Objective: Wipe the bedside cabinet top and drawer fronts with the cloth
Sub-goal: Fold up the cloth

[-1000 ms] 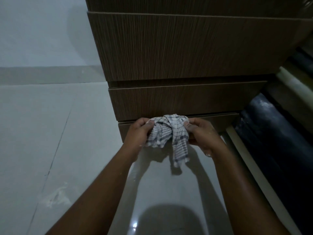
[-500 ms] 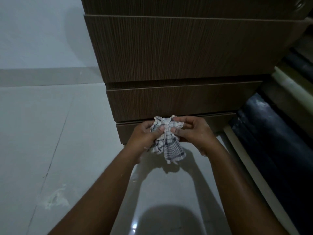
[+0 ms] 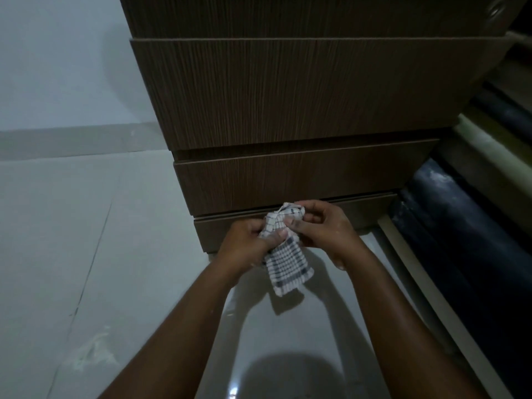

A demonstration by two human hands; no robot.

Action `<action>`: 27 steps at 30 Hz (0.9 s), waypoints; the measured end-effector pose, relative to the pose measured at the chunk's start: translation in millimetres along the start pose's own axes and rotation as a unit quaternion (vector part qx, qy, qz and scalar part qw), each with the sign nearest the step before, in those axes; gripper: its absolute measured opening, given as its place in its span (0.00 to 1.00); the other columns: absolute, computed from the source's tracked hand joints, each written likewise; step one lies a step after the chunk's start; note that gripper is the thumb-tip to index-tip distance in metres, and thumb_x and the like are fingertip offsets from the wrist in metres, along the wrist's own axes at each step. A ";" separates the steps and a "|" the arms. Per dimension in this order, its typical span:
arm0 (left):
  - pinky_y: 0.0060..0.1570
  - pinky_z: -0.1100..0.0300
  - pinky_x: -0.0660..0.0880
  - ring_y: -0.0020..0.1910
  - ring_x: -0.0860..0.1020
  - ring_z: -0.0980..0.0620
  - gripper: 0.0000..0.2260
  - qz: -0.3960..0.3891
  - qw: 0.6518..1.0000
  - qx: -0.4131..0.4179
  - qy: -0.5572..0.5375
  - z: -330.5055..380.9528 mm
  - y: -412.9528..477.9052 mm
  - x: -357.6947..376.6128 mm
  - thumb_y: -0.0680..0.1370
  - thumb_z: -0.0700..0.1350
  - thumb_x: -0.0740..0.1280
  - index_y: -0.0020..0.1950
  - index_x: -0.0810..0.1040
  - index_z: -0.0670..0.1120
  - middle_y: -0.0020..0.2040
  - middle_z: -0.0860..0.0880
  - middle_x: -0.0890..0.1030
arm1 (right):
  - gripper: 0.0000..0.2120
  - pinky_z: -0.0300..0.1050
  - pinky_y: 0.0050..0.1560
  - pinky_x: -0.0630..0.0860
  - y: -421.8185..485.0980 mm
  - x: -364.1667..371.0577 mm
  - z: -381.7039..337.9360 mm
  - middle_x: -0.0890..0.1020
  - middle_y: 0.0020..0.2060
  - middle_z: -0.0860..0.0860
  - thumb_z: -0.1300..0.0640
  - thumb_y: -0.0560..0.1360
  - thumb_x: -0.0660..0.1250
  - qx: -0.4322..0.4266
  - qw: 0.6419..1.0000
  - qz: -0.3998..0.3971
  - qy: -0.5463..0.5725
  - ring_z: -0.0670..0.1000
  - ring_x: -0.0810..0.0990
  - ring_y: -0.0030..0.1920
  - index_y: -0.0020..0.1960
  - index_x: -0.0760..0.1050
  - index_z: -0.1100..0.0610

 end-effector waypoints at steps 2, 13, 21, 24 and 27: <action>0.39 0.63 0.80 0.45 0.86 0.53 0.08 0.011 1.000 0.004 -0.003 -1.4 0.6 -1.7 0.78 0.46 0.72 0.55 0.85 0.46 0.46 0.49 0.88 | 0.13 0.53 0.48 0.84 -0.8 0.5 -1.5 0.86 0.48 0.53 0.58 0.71 0.77 -0.003 1.000 -0.006 -0.015 0.52 0.86 0.48 0.54 0.81 0.55; 0.46 0.47 0.84 0.44 0.87 0.50 0.12 0.039 0.999 0.010 -0.003 29.1 -15.7 0.3 0.77 0.42 0.74 0.57 0.76 0.44 0.47 0.47 0.87 | 0.12 0.61 0.49 0.83 -19.1 -21.7 -35.0 0.87 0.46 0.54 0.61 0.71 0.76 -0.017 0.999 0.033 0.001 0.54 0.87 0.46 0.53 0.80 0.57; 0.46 0.57 0.84 0.49 0.86 0.54 0.12 -0.007 0.987 0.152 -0.055 180.9 -55.5 34.4 0.75 0.38 0.75 0.56 0.78 0.46 0.50 0.50 0.87 | 0.11 0.61 0.51 0.82 -59.0 -80.0 -170.7 0.87 0.46 0.55 0.61 0.72 0.74 -0.134 0.984 0.109 0.039 0.56 0.86 0.48 0.54 0.80 0.55; 0.41 0.69 0.79 0.46 0.85 0.60 0.12 -0.008 0.979 0.202 -0.020 251.7 -66.0 41.4 0.74 0.36 0.75 0.55 0.82 0.47 0.47 0.54 0.87 | 0.11 0.57 0.48 0.82 -75.4 -108.2 -234.3 0.87 0.45 0.57 0.63 0.72 0.73 -0.167 0.974 0.137 0.063 0.57 0.86 0.46 0.54 0.80 0.58; 0.41 0.67 0.80 0.45 0.85 0.60 0.13 -0.001 0.978 0.210 0.007 313.2 -66.0 53.0 0.74 0.36 0.76 0.56 0.83 0.47 0.47 0.54 0.88 | 0.11 0.54 0.47 0.82 -86.0 -134.6 -287.6 0.87 0.45 0.57 0.64 0.72 0.72 -0.165 0.971 0.157 0.079 0.57 0.86 0.47 0.55 0.79 0.60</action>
Point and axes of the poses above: each hand's wrist, its own y-axis towards the middle knuckle, its own x-axis out of the palm, z = x × y, the point moved 9 cm from there along y, towards the middle knuckle
